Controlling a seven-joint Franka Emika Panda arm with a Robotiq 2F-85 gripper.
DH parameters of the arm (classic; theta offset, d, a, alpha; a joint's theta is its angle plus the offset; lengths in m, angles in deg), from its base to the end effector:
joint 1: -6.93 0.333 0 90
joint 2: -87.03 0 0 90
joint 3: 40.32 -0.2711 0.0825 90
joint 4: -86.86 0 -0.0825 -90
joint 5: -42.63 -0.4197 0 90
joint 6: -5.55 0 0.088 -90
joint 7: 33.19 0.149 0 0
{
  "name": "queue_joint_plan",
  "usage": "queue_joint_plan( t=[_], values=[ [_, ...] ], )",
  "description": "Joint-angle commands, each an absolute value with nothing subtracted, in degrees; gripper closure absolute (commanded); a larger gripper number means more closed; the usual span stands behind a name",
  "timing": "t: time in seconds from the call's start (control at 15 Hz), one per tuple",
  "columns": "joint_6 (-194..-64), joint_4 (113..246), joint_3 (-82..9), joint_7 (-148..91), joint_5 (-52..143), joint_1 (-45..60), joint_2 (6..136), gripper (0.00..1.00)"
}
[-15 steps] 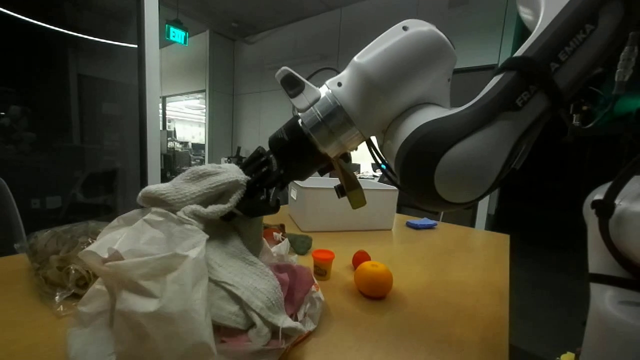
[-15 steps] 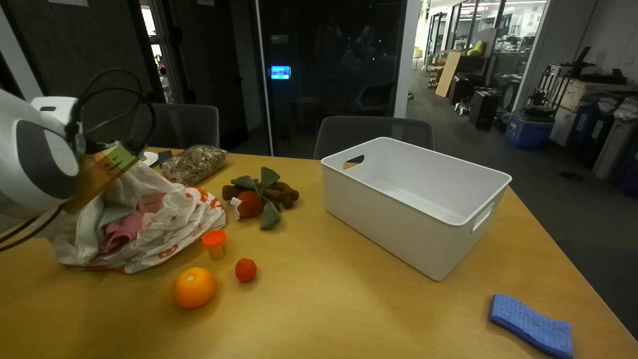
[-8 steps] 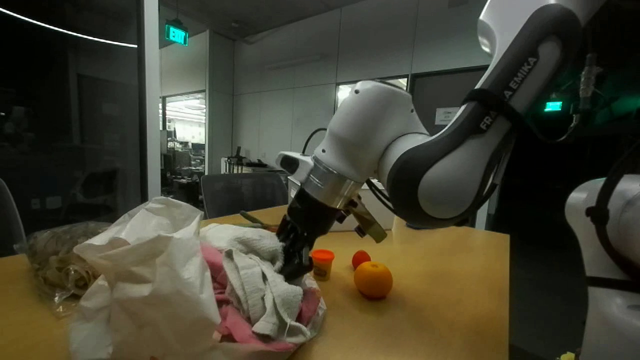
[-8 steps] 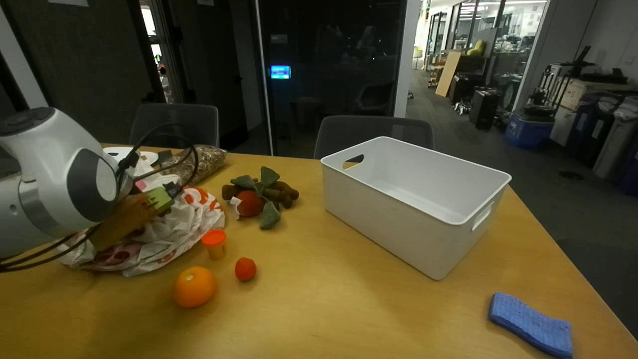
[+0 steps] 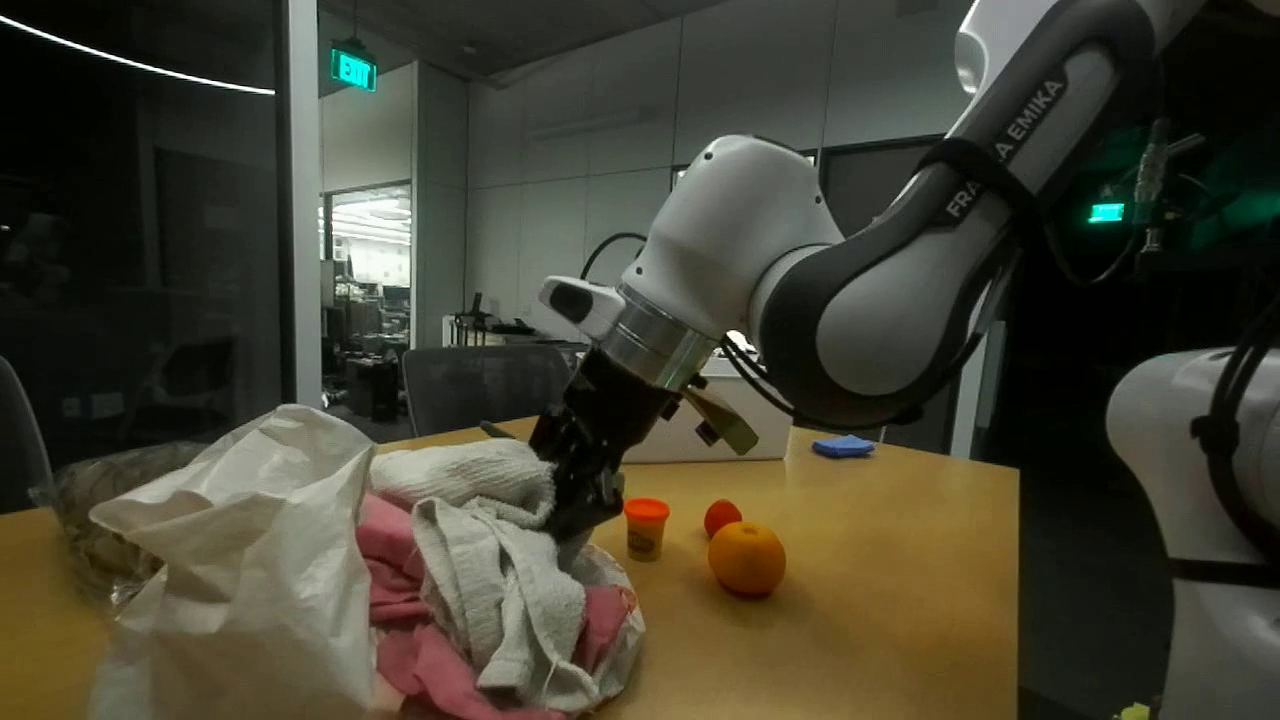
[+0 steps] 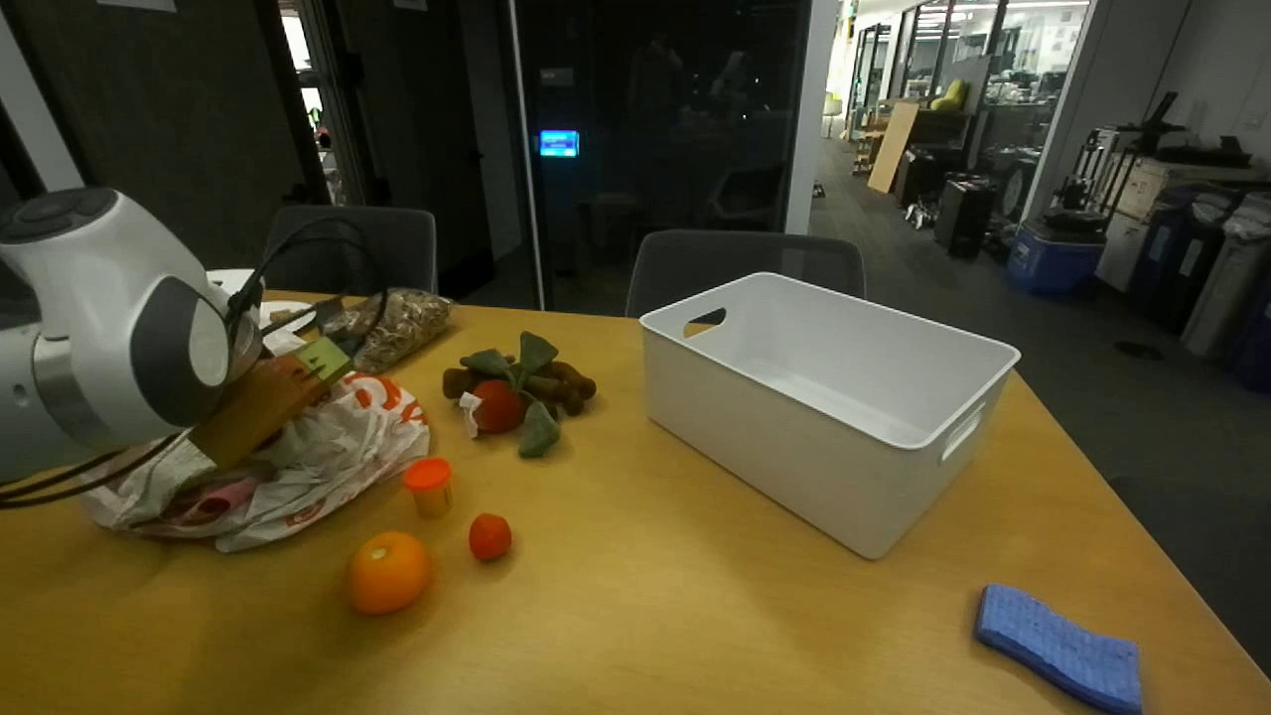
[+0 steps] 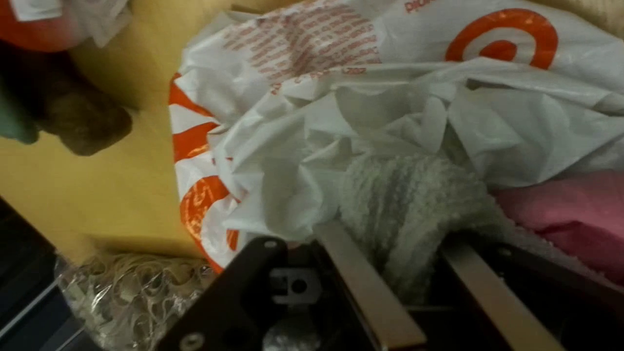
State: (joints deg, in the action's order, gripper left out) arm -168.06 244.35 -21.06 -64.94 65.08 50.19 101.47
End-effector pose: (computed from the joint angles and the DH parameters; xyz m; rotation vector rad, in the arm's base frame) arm 0.4189 0.2298 0.2396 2.3084 1.8265 0.7832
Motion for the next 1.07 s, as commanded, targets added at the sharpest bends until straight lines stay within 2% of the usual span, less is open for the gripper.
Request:
queue_joint_plan(
  t=[0.0, 0.13, 0.53, 0.73, 1.0],
  values=[
    [-166.98, 244.25, -20.65, -63.46, 72.21, 48.61, 107.38, 0.95],
    [-165.62, 244.22, -19.09, -62.29, 72.5, 53.19, 109.48, 0.95],
    [-160.06, 244.24, -9.04, -64.7, 67.54, 75.43, 113.58, 0.95],
    [-158.69, 244.29, -4.51, -65.15, 67.45, 80.43, 112.63, 0.95],
    [-160.8, 244.78, 0.23, -65.74, 69.92, 81.25, 110.21, 0.95]
  ],
)
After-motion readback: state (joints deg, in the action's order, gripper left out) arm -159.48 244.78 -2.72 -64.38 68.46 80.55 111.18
